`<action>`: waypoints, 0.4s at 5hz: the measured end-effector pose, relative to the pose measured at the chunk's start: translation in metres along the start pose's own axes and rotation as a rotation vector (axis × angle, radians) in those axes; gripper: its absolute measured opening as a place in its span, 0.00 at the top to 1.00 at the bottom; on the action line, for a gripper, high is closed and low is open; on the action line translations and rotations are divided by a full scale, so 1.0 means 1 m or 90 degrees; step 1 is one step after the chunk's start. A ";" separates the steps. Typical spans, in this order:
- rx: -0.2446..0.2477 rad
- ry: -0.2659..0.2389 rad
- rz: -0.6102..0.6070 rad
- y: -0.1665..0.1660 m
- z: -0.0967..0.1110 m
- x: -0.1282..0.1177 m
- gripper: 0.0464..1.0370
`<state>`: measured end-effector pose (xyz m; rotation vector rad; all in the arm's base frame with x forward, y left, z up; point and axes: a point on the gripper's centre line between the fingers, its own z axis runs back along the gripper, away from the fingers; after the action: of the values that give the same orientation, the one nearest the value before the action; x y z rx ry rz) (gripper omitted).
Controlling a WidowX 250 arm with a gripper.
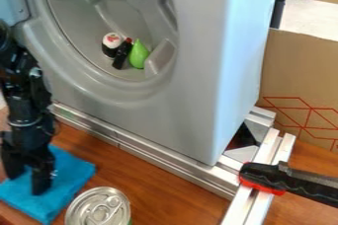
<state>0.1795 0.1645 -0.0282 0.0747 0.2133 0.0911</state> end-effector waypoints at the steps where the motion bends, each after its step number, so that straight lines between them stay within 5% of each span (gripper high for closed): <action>1: -0.002 0.016 0.003 0.004 -0.002 0.002 0.04; 2: 0.000 0.023 0.013 0.004 -0.002 0.003 0.04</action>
<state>0.1816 0.1693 -0.0299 0.0746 0.2481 0.1130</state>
